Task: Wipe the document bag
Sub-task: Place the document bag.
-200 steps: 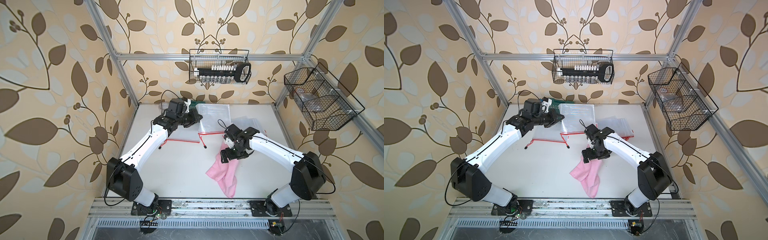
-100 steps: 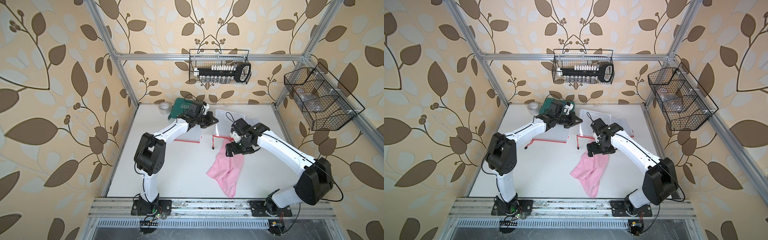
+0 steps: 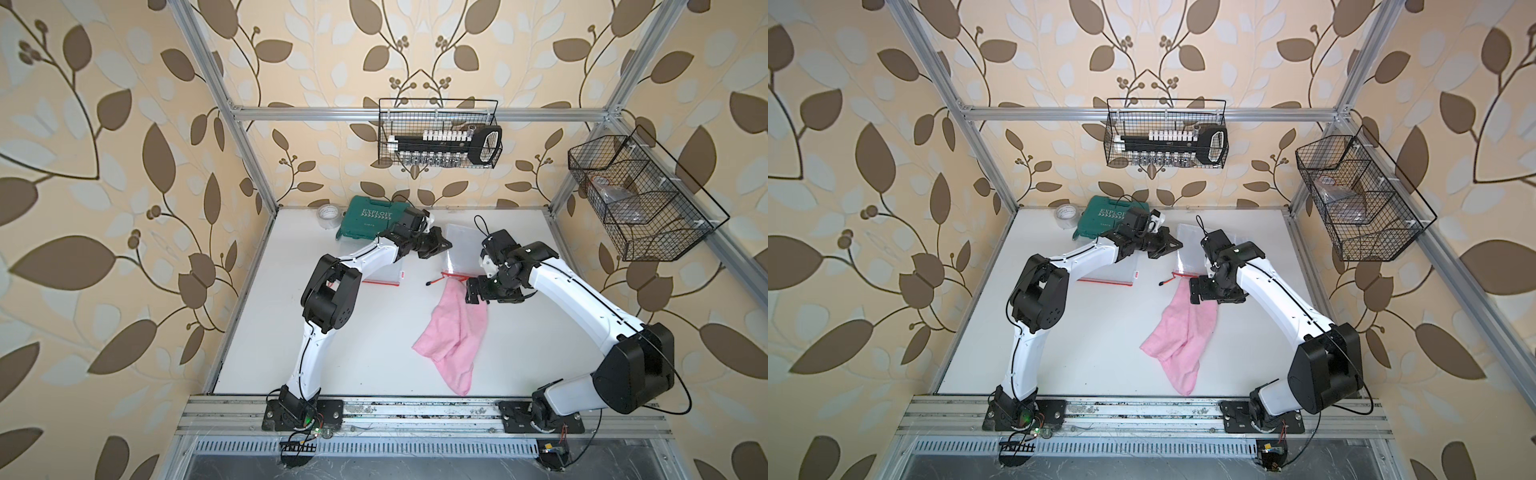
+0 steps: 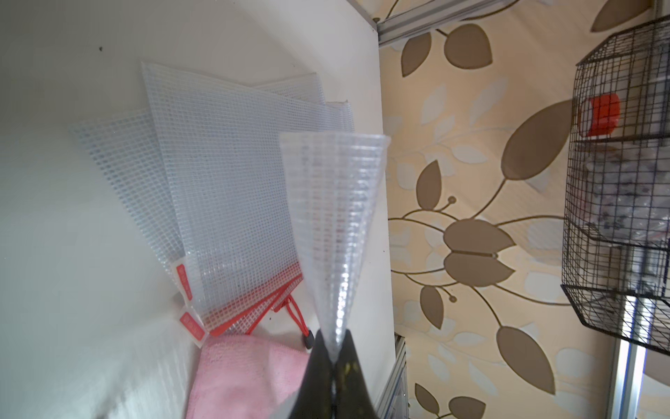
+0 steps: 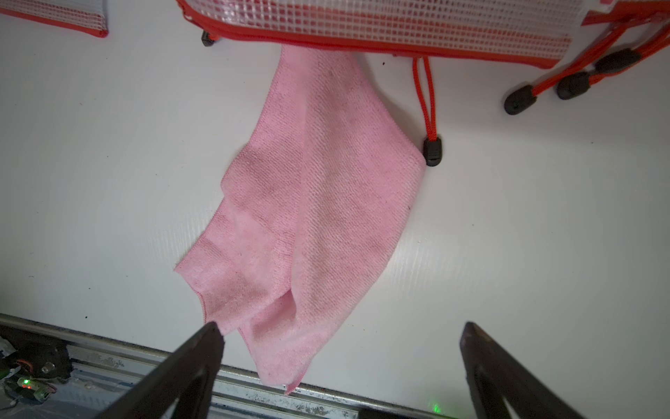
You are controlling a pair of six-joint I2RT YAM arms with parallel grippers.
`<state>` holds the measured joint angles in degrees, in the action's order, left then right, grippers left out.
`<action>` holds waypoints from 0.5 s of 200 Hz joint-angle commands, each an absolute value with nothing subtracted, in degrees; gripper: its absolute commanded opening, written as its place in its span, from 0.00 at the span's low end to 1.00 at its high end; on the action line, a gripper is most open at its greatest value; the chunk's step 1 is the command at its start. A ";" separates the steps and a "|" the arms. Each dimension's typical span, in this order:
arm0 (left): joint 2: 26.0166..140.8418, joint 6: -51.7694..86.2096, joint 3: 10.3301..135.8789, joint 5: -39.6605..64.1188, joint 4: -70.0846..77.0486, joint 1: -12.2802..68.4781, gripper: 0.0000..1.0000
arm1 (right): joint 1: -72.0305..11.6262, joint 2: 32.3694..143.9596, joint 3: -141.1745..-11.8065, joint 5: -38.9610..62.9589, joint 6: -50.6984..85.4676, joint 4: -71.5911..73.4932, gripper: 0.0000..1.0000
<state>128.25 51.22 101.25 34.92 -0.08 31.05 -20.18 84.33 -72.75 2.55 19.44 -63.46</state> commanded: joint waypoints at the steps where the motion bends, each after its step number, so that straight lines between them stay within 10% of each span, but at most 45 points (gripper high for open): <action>1: 133.02 54.82 105.44 33.93 2.76 30.88 0.00 | -19.38 85.29 -74.47 2.84 19.49 -63.52 0.98; 81: 145.37 56.34 116.89 32.74 -0.78 32.35 0.00 | -18.98 87.00 -74.82 4.06 20.35 -63.06 0.98; 100: 144.91 55.96 116.59 32.62 -0.83 32.39 0.26 | -18.95 87.19 -74.71 4.00 20.39 -63.19 0.98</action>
<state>145.95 56.12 114.45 32.91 -0.36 31.70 -19.09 86.41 -73.08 3.46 19.73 -62.81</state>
